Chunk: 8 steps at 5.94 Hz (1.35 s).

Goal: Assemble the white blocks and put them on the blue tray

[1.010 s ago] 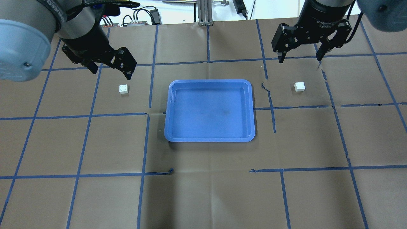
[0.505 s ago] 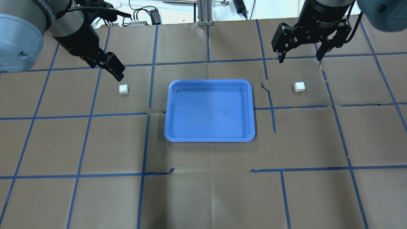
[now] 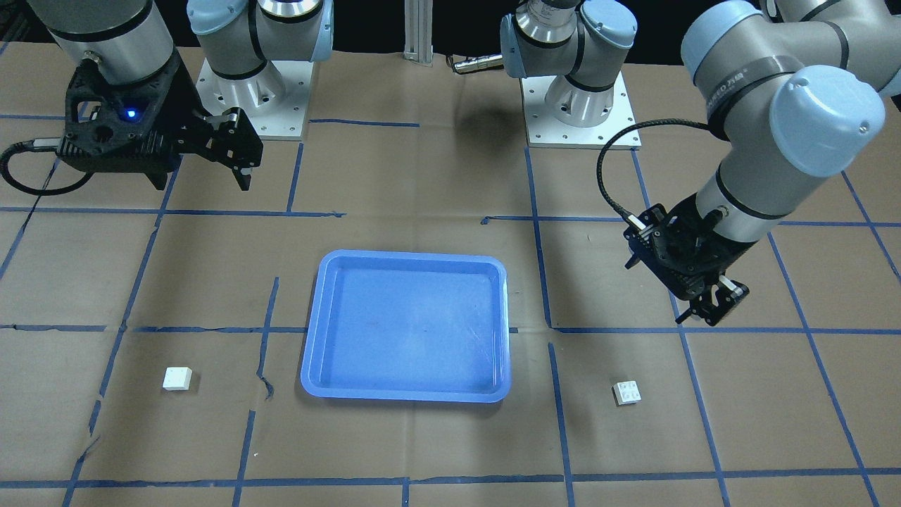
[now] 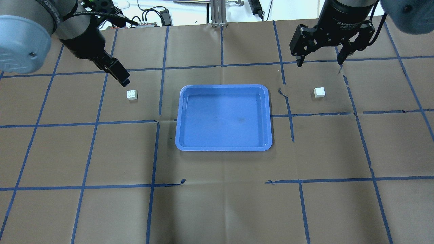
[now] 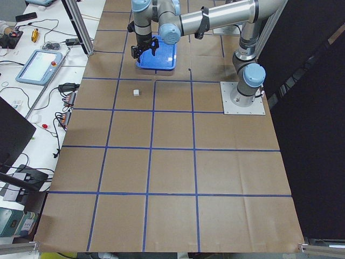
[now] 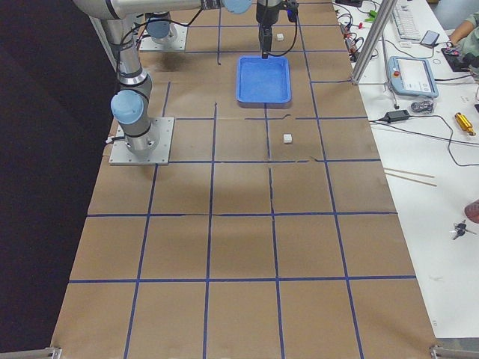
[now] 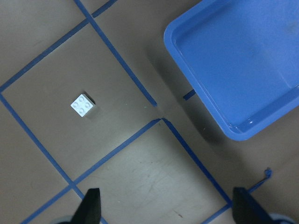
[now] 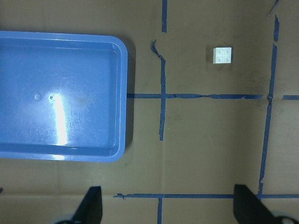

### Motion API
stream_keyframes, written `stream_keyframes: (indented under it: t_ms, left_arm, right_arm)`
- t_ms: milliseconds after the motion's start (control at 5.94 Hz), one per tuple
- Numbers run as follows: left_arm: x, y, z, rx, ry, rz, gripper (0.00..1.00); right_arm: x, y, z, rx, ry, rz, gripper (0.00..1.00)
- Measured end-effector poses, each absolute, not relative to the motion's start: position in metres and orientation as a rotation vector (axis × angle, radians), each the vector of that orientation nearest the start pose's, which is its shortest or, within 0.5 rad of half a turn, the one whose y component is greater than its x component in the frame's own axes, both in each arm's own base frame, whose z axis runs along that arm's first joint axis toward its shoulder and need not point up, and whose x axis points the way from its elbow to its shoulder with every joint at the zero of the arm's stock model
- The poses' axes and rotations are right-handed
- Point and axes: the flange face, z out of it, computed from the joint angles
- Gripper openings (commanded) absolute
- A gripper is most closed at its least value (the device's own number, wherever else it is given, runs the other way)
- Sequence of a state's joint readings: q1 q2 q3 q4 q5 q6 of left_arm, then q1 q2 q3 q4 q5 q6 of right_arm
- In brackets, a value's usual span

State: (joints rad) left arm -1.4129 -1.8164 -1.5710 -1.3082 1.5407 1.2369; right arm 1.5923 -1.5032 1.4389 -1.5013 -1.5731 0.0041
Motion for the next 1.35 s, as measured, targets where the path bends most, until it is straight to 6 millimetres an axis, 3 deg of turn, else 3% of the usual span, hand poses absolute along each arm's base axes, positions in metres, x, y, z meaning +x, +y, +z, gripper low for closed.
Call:
stream_keyframes:
  t_ms: [337, 842, 1178, 1347]
  left_arm:
    - [-0.016, -0.636, 0.322, 1.947, 2.450, -0.079, 0.99]
    - [-0.007, -0.662, 0.239, 2.103, 2.336, -0.140, 0.99]
    - [-0.001, -0.661, 0.202, 2.126, 2.347, -0.120, 0.99]
    - [-0.001, -0.659, 0.185, 2.144, 2.357, -0.092, 0.90]
  right_arm:
    - [0.144, -0.517, 0.511, -0.026, 3.144, 0.008, 1.00]
    - [0.144, -0.517, 0.511, -0.066, 3.144, 0.010, 1.00]
    - [0.143, -0.517, 0.511, -0.340, 3.134, 0.021, 1.00]
    - [0.143, -0.517, 0.511, -0.604, 3.096, 0.020, 1.00]
